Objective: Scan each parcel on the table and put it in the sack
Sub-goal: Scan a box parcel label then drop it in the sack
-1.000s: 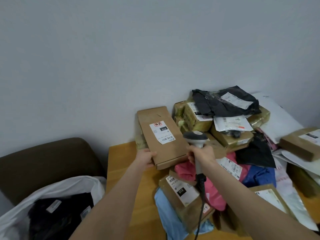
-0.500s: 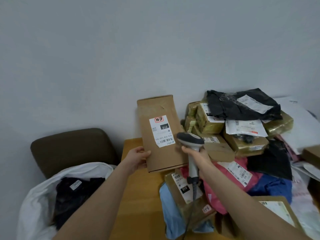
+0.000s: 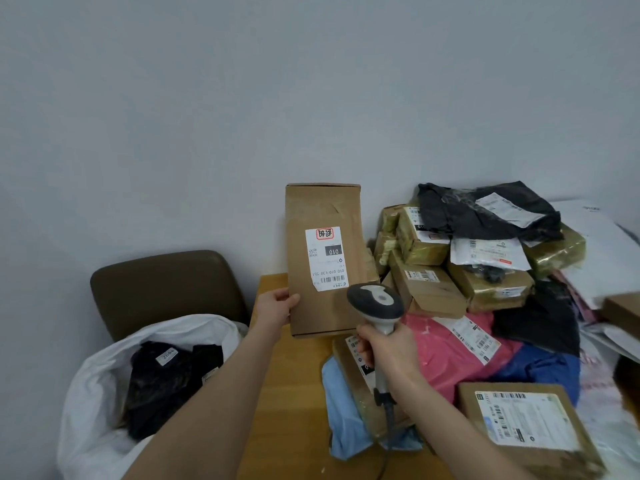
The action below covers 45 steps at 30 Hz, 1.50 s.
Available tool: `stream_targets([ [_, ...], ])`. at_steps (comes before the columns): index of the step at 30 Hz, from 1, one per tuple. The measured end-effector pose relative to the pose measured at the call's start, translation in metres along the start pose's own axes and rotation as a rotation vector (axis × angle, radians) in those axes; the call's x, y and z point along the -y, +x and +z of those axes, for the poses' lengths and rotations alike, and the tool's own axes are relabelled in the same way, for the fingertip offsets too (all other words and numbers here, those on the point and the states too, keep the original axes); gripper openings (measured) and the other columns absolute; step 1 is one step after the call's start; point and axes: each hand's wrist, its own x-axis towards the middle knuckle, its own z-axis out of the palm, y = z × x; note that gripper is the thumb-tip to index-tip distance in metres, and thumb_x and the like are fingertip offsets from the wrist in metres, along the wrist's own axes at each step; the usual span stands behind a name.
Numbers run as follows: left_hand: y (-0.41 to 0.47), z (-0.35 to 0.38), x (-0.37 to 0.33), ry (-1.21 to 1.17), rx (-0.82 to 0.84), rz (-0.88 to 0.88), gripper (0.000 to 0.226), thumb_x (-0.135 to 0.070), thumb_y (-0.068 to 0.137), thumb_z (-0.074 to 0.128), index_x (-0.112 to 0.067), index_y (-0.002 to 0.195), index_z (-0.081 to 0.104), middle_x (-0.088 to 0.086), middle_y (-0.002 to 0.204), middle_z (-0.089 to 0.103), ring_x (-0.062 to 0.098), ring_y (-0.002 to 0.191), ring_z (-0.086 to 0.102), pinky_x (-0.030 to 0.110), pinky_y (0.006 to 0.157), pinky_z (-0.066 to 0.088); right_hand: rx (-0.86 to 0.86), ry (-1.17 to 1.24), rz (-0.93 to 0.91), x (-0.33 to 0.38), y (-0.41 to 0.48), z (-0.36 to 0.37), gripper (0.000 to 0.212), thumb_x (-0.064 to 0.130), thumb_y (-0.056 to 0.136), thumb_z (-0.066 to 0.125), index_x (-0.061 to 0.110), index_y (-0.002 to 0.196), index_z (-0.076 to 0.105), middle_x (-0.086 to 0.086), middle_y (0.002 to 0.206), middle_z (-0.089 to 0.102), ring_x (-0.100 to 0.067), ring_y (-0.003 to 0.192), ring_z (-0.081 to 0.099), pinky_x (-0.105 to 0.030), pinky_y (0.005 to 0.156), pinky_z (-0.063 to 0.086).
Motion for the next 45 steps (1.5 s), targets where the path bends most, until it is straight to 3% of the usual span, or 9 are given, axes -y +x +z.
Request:
stream_targets([
  [6,-0.001,0.001,0.008,0.026,-0.028,0.015,0.034,-0.007,0.090,0.063,-0.003,0.124,0.059,-0.001,0.090,0.062,0.011,0.077,0.058,0.019,0.056,0.047,0.008,-0.003,-0.015,-0.003,-0.016,0.002,0.018,0.005,0.084,0.065,0.002,0.065,0.066,-0.006,0.051,0.063,-0.014,0.043,0.054,-0.023,0.046,0.045],
  [12,0.000,0.003,0.010,0.025,-0.026,0.019,0.035,-0.008,0.089,0.065,-0.003,0.123,0.060,0.008,0.106,0.065,0.022,0.094,0.060,0.031,0.076,0.052,0.010,-0.009,0.001,-0.003,-0.021,0.000,0.022,0.004,0.082,0.063,0.003,0.060,0.062,-0.005,0.048,0.059,-0.015,0.041,0.050,-0.022,0.043,0.041],
  [15,0.001,0.003,0.011,0.034,-0.037,0.021,0.036,-0.009,0.090,0.065,-0.003,0.125,0.059,0.003,0.100,0.062,0.021,0.092,0.059,0.029,0.074,0.051,0.014,-0.007,0.009,-0.001,-0.021,0.000,0.021,0.003,0.083,0.063,0.003,0.062,0.062,-0.003,0.047,0.058,-0.015,0.042,0.051,-0.024,0.045,0.042],
  [24,0.003,0.003,0.013,0.049,-0.049,0.010,0.037,-0.012,0.089,0.066,-0.005,0.125,0.059,0.008,0.111,0.065,0.022,0.094,0.060,0.029,0.074,0.053,0.028,-0.040,-0.003,-0.001,-0.021,-0.002,0.021,0.003,0.083,0.064,0.002,0.061,0.062,-0.006,0.048,0.058,-0.013,0.040,0.050,-0.021,0.042,0.042],
  [29,-0.002,0.000,0.009,0.064,-0.043,0.027,0.033,-0.012,0.090,0.065,-0.006,0.122,0.061,0.005,0.104,0.065,0.018,0.088,0.061,0.023,0.064,0.051,0.033,-0.038,-0.014,-0.004,-0.020,-0.003,0.021,0.003,0.081,0.064,0.003,0.060,0.062,-0.008,0.050,0.058,-0.016,0.043,0.051,-0.025,0.045,0.043],
  [36,-0.013,-0.012,0.009,0.083,-0.092,0.027,0.036,-0.013,0.088,0.068,-0.006,0.122,0.062,0.008,0.109,0.067,0.025,0.098,0.064,0.038,0.084,0.056,0.049,-0.048,-0.058,-0.009,-0.025,0.000,0.020,0.005,0.079,0.064,0.000,0.060,0.061,-0.015,0.055,0.057,-0.024,0.050,0.052,-0.033,0.057,0.044],
  [40,-0.027,-0.021,0.009,0.050,-0.098,0.030,0.032,-0.008,0.088,0.066,-0.003,0.120,0.063,0.005,0.095,0.065,0.021,0.088,0.063,0.030,0.071,0.053,0.086,-0.042,-0.073,-0.010,-0.030,0.001,0.023,0.004,0.081,0.064,0.004,0.059,0.059,-0.009,0.050,0.056,-0.018,0.045,0.051,-0.030,0.051,0.044],
  [45,-0.045,-0.045,0.013,0.024,-0.098,0.033,0.028,-0.006,0.090,0.064,-0.003,0.117,0.064,0.008,0.098,0.069,0.018,0.083,0.064,0.026,0.066,0.052,0.149,-0.015,-0.080,-0.007,-0.030,0.009,0.018,0.005,0.082,0.066,0.004,0.065,0.061,-0.007,0.053,0.059,-0.015,0.045,0.053,-0.029,0.052,0.046],
])
